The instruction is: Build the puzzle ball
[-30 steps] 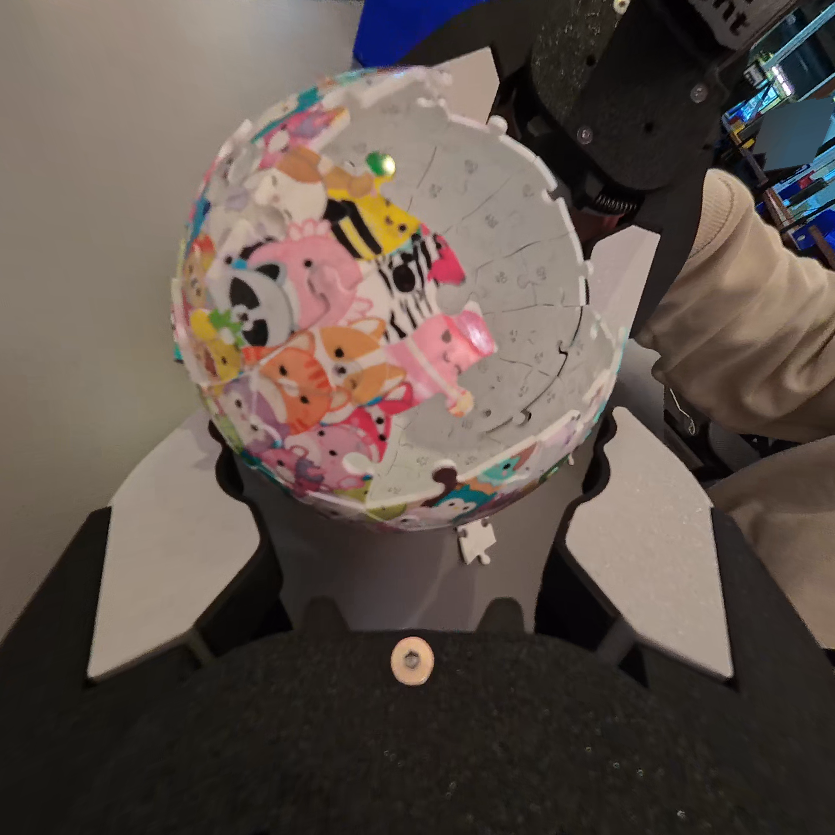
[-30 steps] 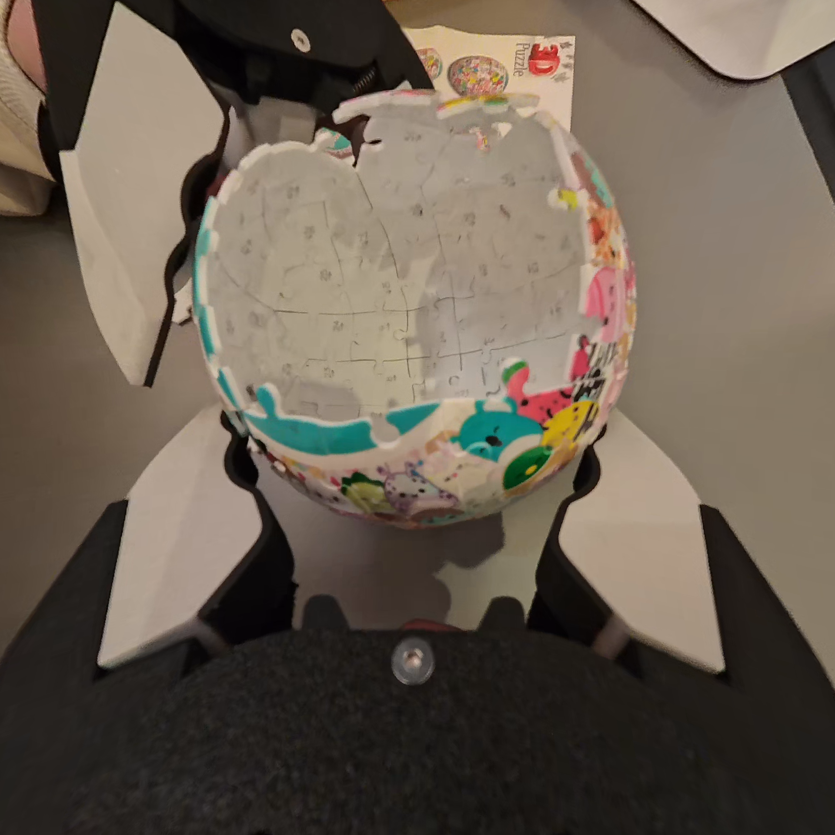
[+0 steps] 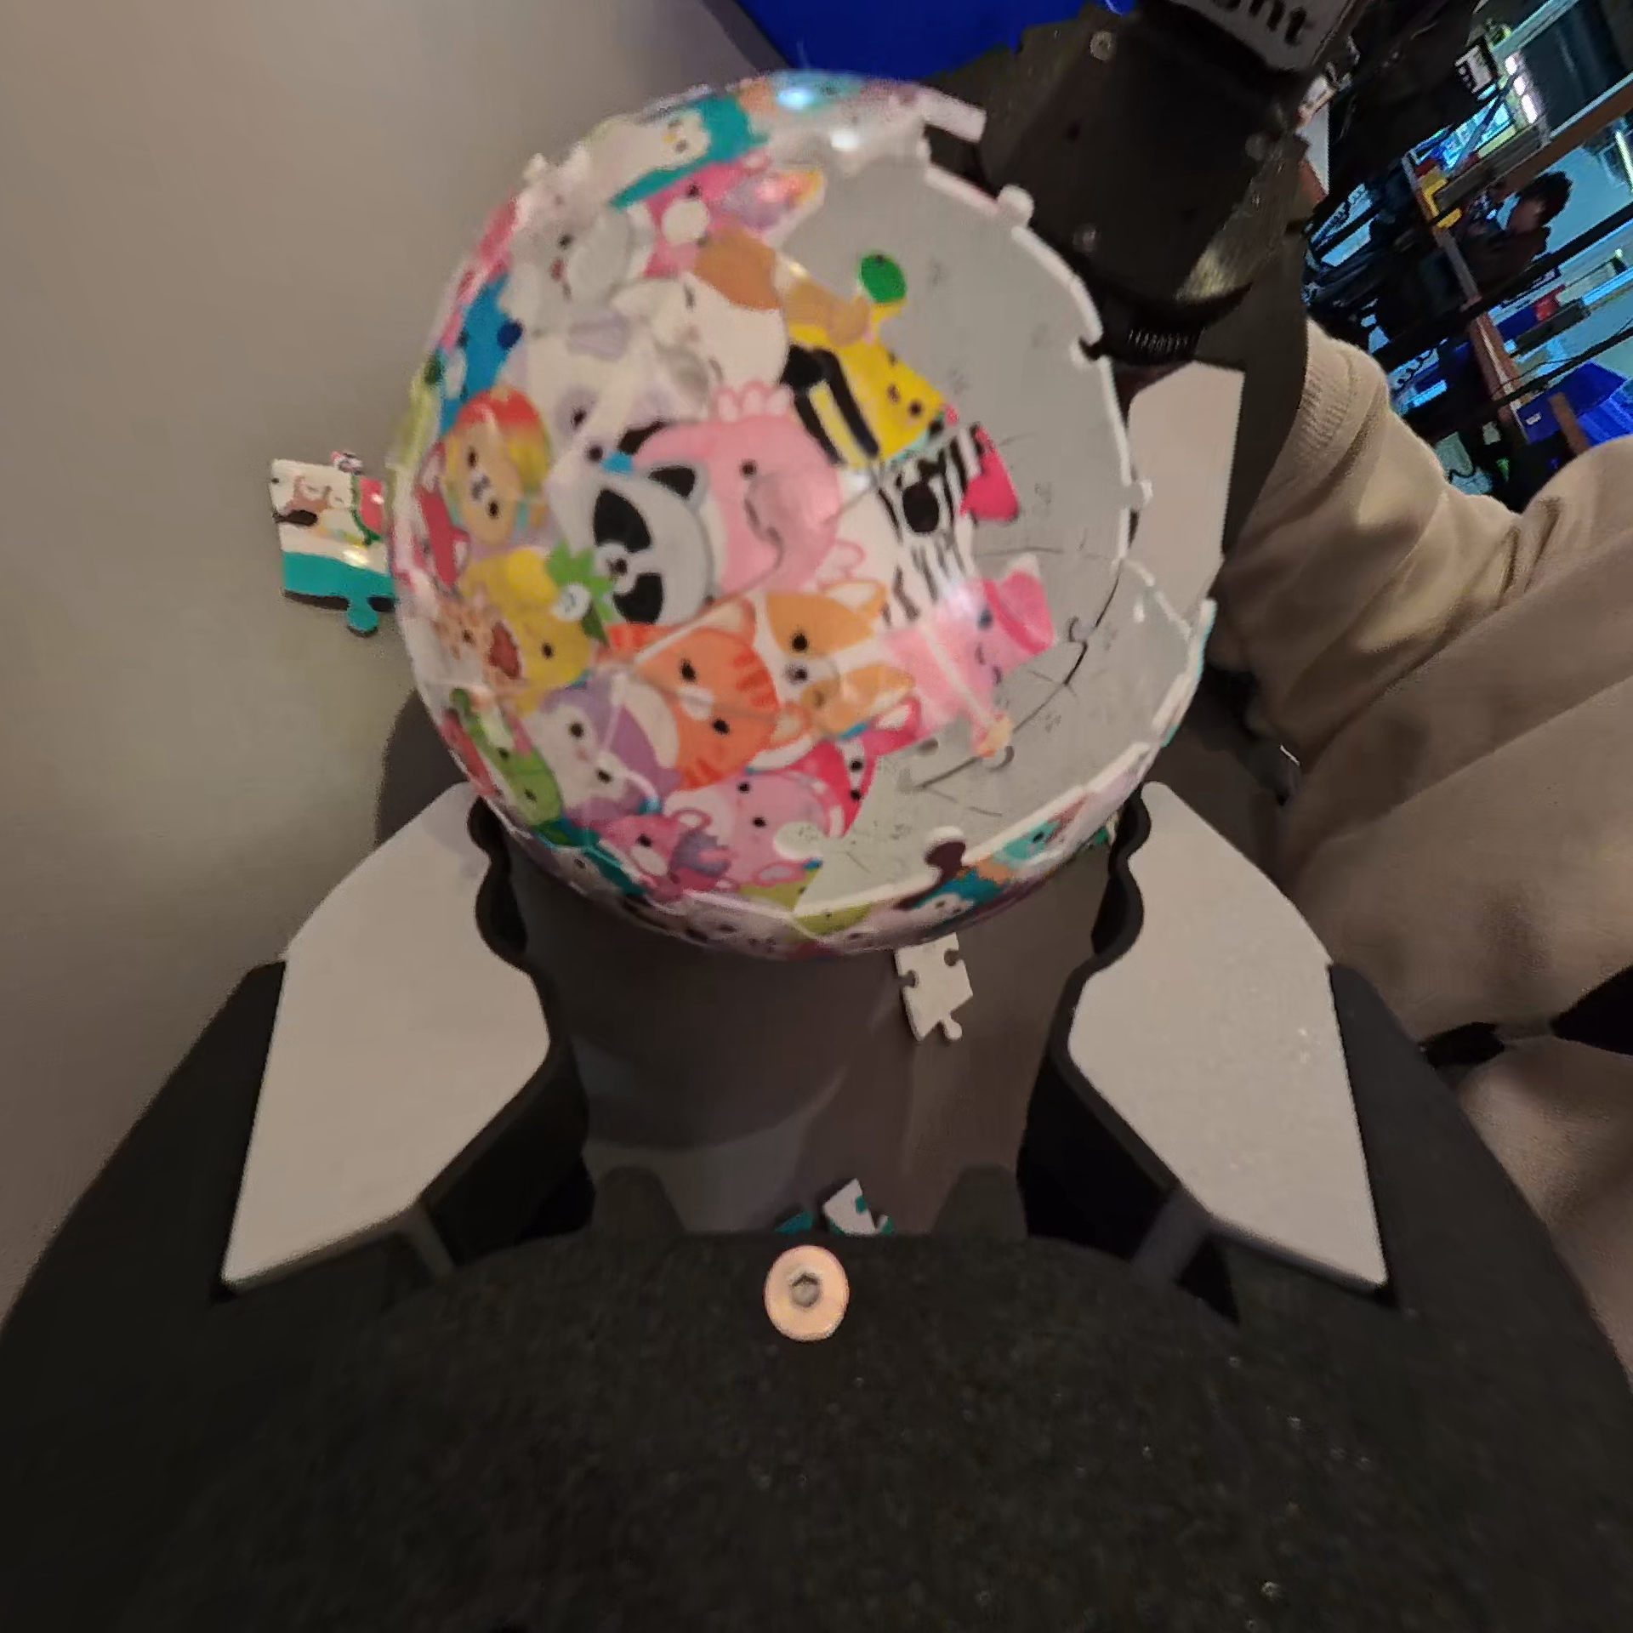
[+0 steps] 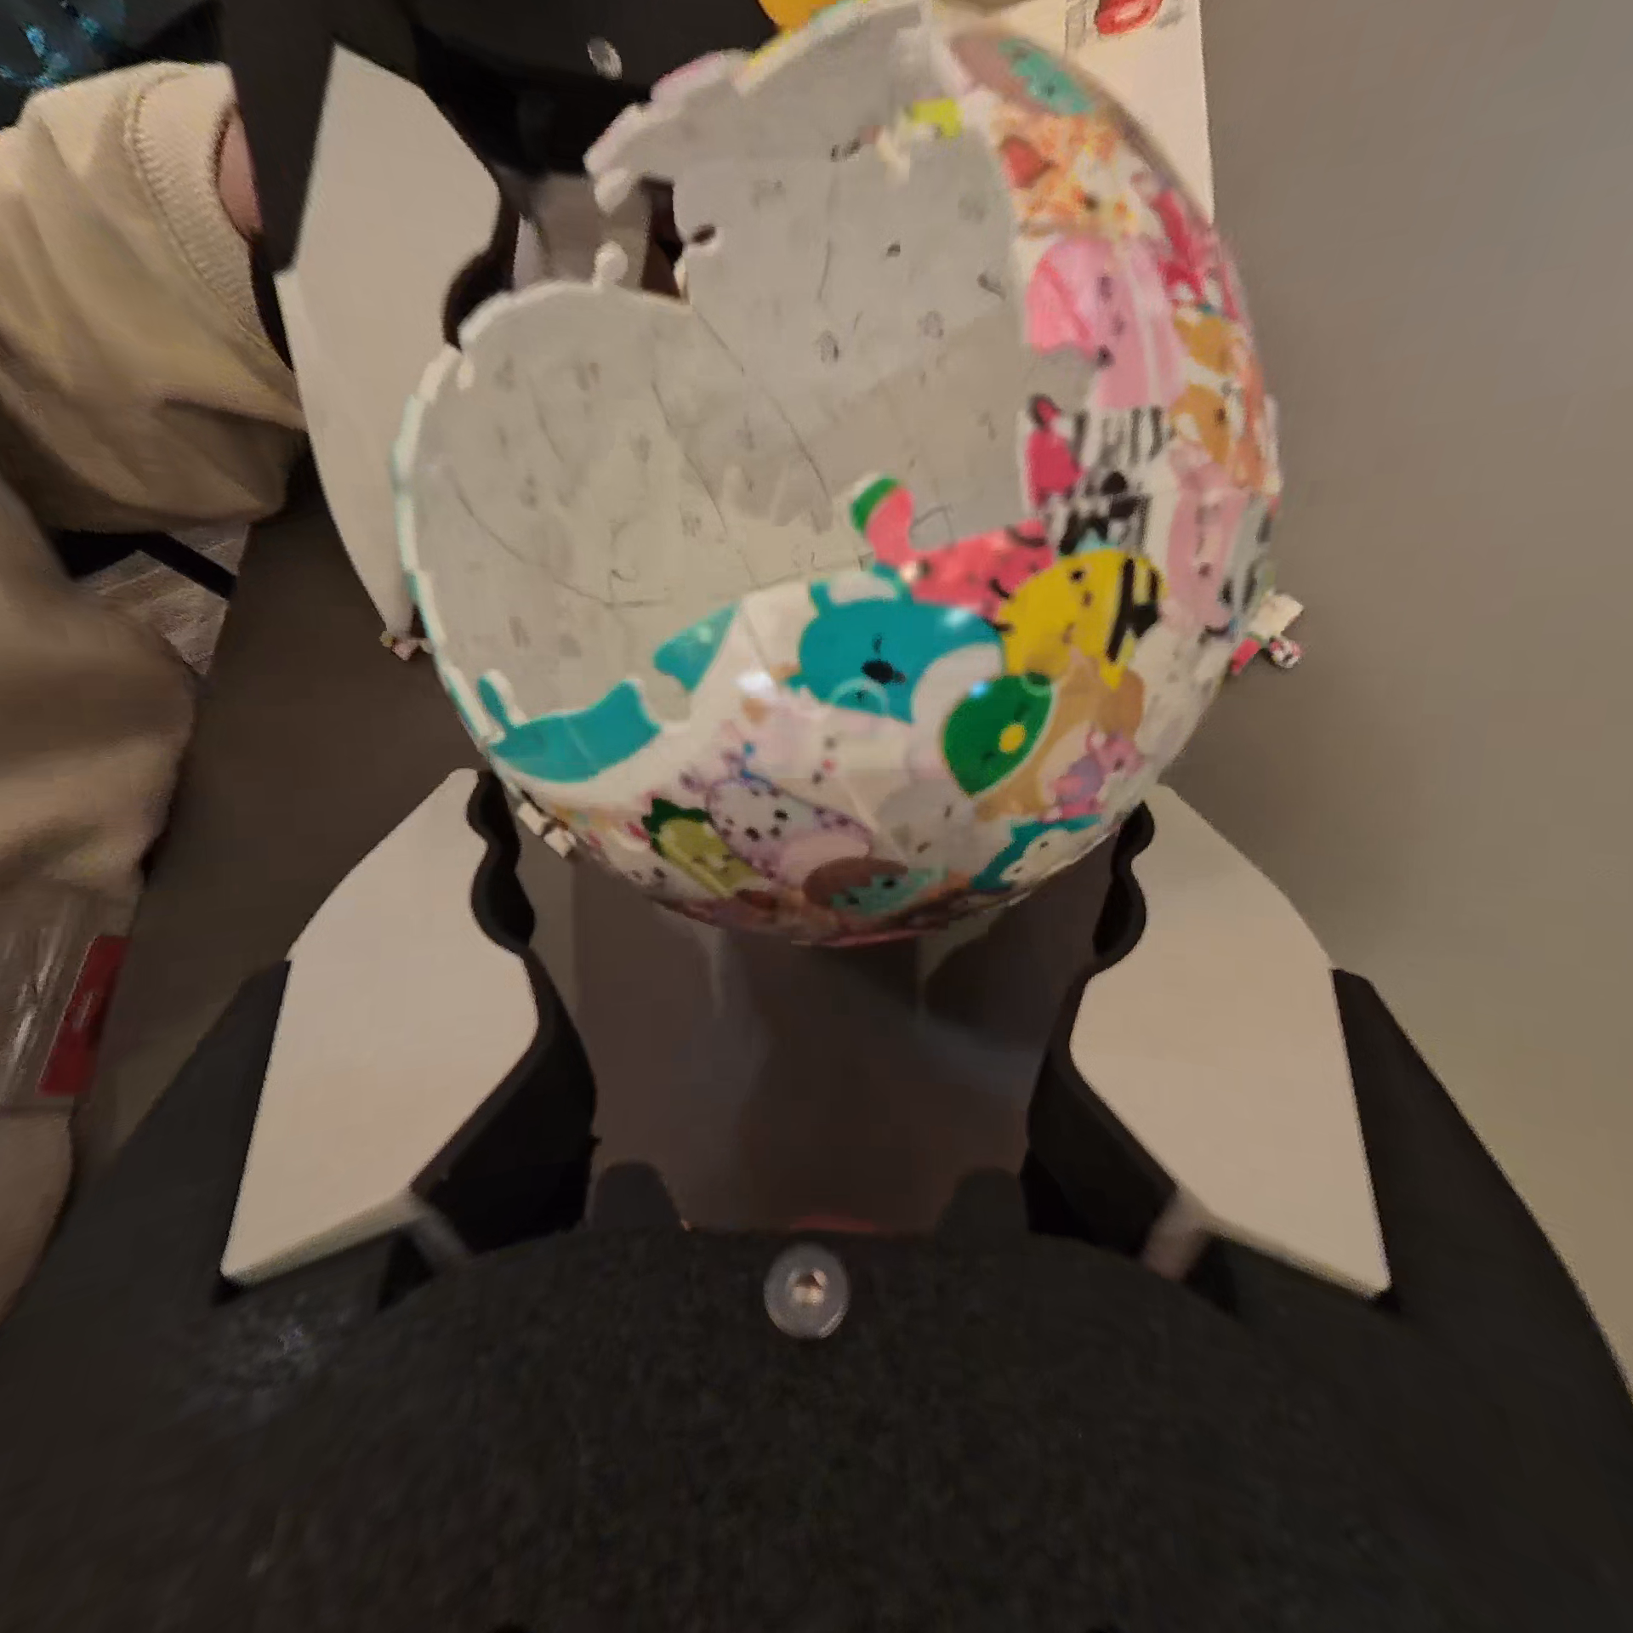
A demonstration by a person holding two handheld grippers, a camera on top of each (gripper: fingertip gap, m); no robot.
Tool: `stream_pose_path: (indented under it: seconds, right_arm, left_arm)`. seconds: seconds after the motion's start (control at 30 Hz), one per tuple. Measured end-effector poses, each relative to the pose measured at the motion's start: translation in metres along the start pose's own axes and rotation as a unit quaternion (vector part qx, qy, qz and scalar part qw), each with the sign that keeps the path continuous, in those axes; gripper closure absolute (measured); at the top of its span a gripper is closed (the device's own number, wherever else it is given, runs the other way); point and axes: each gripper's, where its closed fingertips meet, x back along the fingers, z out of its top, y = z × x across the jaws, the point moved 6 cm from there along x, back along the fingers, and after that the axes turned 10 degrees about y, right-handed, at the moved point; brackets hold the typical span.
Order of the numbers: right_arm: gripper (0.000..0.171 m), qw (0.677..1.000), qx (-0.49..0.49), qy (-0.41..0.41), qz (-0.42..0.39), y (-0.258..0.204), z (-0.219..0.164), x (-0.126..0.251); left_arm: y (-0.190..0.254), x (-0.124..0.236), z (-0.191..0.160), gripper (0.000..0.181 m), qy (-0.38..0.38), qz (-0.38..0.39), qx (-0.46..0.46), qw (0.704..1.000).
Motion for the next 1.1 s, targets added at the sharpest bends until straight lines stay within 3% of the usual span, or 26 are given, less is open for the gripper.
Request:
stream_pose_path:
  seconds: [0.17, 0.23, 0.37, 0.5, 0.53, 0.6, 0.7, 0.8, 0.9, 1.1]
  right_arm:
    - [0.042, 1.0, 0.014, 0.005, 0.014, 0.007, -0.002, 0.019]
    - [0.054, 1.0, 0.006, 0.006, 0.002, 0.013, 0.005, 0.041]
    - [0.078, 0.994, 0.029, 0.009, -0.101, 0.027, 0.059, 0.088]
    - [0.096, 0.96, 0.148, -0.003, -0.236, 0.06, 0.111, 0.113]
    - [0.103, 0.957, 0.182, -0.017, -0.227, 0.07, 0.117, 0.105]
    - [0.123, 0.962, 0.231, -0.051, -0.134, 0.087, 0.114, 0.067]
    - [0.131, 0.96, 0.25, -0.127, -0.02, 0.108, 0.085, 0.011]
    - [0.132, 0.954, 0.248, -0.151, 0.077, 0.104, 0.063, -0.017]
    - [0.137, 0.942, 0.265, -0.168, 0.116, 0.097, 0.052, -0.032]
    - [0.156, 0.927, 0.287, -0.207, 0.122, 0.099, 0.037, -0.043]
  left_arm:
    - [0.003, 0.005, -0.007, 0.057, 0.004, -0.002, 0.014, 1.0]
    - [0.001, 0.012, -0.008, 0.055, 0.002, 0.01, 0.007, 1.0]
    - [0.004, 0.027, -0.001, 0.067, 0.047, -0.01, 0.019, 0.999]
    - [0.003, 0.038, 0.004, 0.079, 0.089, -0.014, 0.016, 0.996]
    - [0.001, 0.04, 0.004, 0.081, 0.092, -0.012, 0.013, 0.996]
    - [-0.002, 0.044, 0.006, 0.089, 0.097, -0.004, 0.001, 0.995]
    - [-0.001, 0.055, 0.011, 0.11, 0.114, -0.002, -0.025, 0.993]
    - [0.007, 0.074, 0.028, 0.133, 0.16, -0.026, -0.038, 0.986]
    - [0.004, 0.088, 0.047, 0.156, 0.173, -0.016, -0.055, 0.983]
    - [0.002, 0.082, 0.066, 0.181, 0.164, -0.04, -0.046, 0.985]
